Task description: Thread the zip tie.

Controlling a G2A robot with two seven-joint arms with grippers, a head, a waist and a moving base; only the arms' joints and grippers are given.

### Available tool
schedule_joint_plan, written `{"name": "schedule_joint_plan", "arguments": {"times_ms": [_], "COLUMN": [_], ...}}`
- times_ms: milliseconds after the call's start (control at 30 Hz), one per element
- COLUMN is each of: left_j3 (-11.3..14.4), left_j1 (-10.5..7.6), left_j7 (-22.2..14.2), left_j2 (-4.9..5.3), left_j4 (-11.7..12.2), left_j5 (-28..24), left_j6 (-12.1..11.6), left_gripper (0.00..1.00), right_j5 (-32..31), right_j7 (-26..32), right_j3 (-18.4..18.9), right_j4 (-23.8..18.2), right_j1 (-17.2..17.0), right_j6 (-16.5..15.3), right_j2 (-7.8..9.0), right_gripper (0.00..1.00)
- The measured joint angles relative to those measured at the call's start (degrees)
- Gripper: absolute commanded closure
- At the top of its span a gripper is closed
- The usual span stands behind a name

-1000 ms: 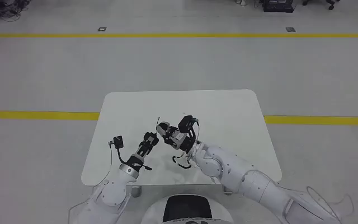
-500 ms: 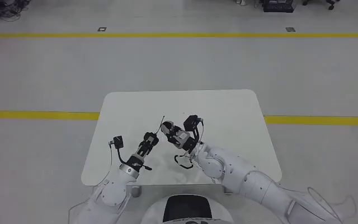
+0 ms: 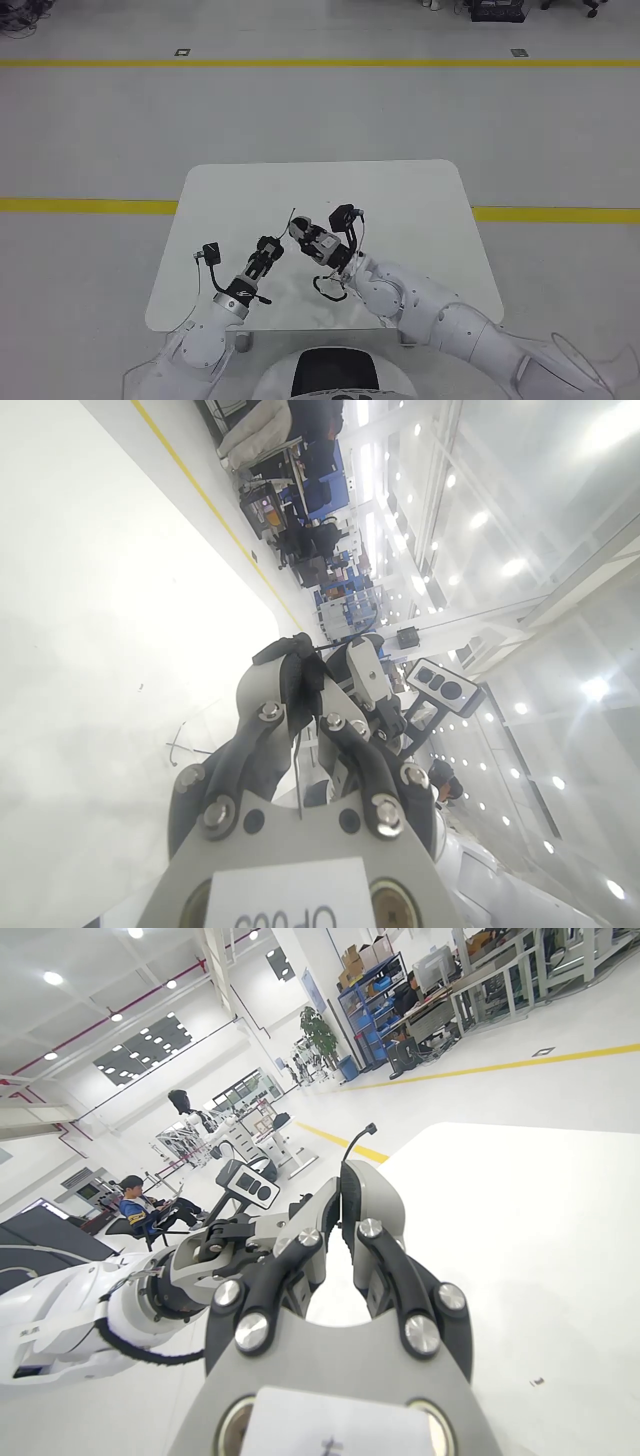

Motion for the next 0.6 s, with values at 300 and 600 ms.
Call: {"name": "schedule_joint_plan", "arguments": {"times_ms": [300, 600], "left_j3": [0.00, 0.00], "left_j1": [0.00, 0.00], "left_j7": [0.00, 0.00], "left_j2": [0.00, 0.00], "left_j4": [0.00, 0.00], "left_j5": [0.00, 0.00], "left_j6": [0.00, 0.00], "left_gripper": [1.00, 1.00], "right_j5": [-0.45, 1.41], "right_j7": [-1.32, -2.80], "right_j3": [-2.00, -4.13], "right_j4": [-0.03, 0.28], "right_j1": [1.23, 2.27], "right_j6": [0.00, 0.00], "right_j2": [0.26, 0.70], "right_gripper": [1.00, 1.00]}}
